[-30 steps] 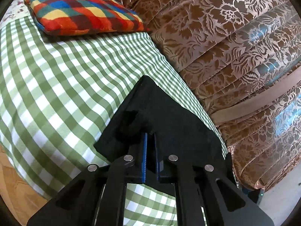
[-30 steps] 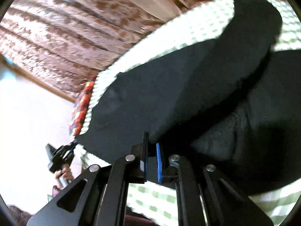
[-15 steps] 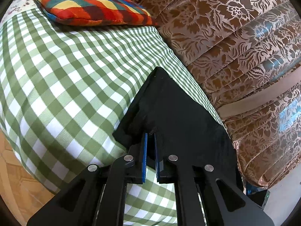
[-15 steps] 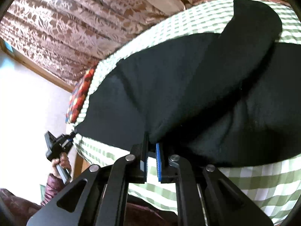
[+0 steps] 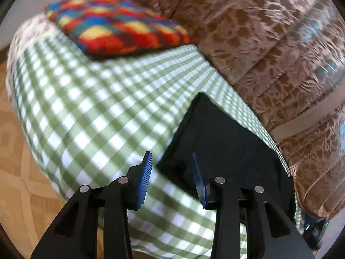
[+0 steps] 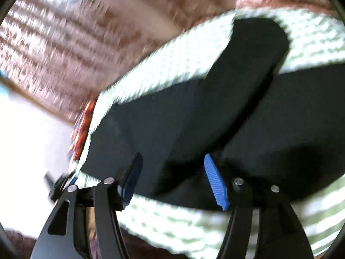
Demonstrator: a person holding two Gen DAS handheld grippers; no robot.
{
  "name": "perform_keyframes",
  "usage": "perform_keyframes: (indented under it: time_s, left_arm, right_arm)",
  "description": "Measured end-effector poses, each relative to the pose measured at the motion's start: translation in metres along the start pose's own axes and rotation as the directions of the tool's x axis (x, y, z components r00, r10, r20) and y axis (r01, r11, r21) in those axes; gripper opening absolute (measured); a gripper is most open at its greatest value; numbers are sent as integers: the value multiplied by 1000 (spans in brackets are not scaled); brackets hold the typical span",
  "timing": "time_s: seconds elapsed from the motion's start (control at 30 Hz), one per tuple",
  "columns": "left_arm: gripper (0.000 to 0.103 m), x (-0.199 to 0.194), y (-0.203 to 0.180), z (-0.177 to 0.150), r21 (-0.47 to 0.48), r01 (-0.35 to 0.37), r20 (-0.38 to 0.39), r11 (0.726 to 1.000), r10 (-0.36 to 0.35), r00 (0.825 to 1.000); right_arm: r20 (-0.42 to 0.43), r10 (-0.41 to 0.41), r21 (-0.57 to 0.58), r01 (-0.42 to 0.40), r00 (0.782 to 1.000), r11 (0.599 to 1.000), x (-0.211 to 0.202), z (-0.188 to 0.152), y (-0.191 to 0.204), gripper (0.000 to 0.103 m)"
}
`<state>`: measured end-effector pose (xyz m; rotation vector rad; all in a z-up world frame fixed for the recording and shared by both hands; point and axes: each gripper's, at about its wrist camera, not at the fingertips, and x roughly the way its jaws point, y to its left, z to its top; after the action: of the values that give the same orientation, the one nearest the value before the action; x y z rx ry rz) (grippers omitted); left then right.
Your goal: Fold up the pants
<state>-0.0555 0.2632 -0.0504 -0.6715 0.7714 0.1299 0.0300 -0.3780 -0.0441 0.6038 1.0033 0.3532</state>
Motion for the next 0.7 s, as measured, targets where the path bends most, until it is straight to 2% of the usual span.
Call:
perform_keyframes:
  time_s: [0.07, 0.13, 0.17, 0.27, 0.33, 0.37, 0.4, 0.43, 0.47, 0.5, 0.53, 0.57, 0.6, 0.63, 0.7]
  left_arm:
    - [36, -1, -29, -1, 83, 57, 1, 995, -57, 998]
    - [36, 4, -60, -7, 163, 135, -29, 977, -132, 991]
    - [36, 12, -85, -14, 222, 199, -82, 955, -186, 979]
    - [36, 31, -134, -36, 328, 306, -201, 894, -250, 947]
    - [36, 48, -170, -58, 379, 393, -303, 838, -289, 908]
    - [36, 54, -185, -67, 407, 420, -340, 811, -292, 894]
    - [36, 57, -195, -74, 424, 439, -364, 792, -295, 884]
    - [36, 62, -212, -84, 439, 481, -406, 759, -309, 860]
    - [36, 65, -225, -92, 447, 515, -441, 732, -321, 838]
    - [36, 67, -234, -98, 460, 533, -460, 711, -322, 827]
    - [36, 68, -244, -105, 479, 548, -477, 686, -321, 818]
    - [36, 69, -257, -112, 498, 568, -497, 655, -322, 806]
    - [41, 69, -266, -118, 505, 592, -519, 629, -327, 790]
    - [54, 69, -278, -125, 511, 621, -543, 595, -336, 769]
    - [61, 67, -293, -135, 524, 653, -564, 546, -352, 747]
  right_arm:
    - [60, -86, 13, 85, 995, 996, -4, 30, -6, 70]
    - [105, -187, 10, 187, 977, 982, 5, 65, -6, 70]
    - [110, -244, 26, 243, 964, 970, 16, 88, -8, 71]
    - [97, -321, 34, 319, 942, 947, 46, 131, -10, 70]
    - [54, -396, 27, 395, 917, 918, 76, 156, -16, 70]
    - [40, -431, 16, 430, 902, 903, 89, 165, -17, 69]
    - [11, -492, -7, 492, 871, 871, 106, 171, -21, 67]
    - [-23, -534, -25, 534, 845, 845, 119, 176, -27, 65]
    - [-61, -566, -39, 565, 822, 824, 131, 178, -34, 55]
    - [-114, -607, -59, 604, 786, 794, 147, 177, -44, 39]
    - [-112, -626, -69, 623, 771, 779, 151, 175, -47, 31]
    - [-93, -626, -76, 621, 774, 780, 149, 174, -47, 23]
    - [-76, -610, -80, 605, 789, 793, 142, 171, -46, 9]
    - [-55, -576, -67, 572, 816, 817, 131, 169, -45, 8]
    - [12, -498, -25, 498, 867, 867, 95, 163, -44, 8]
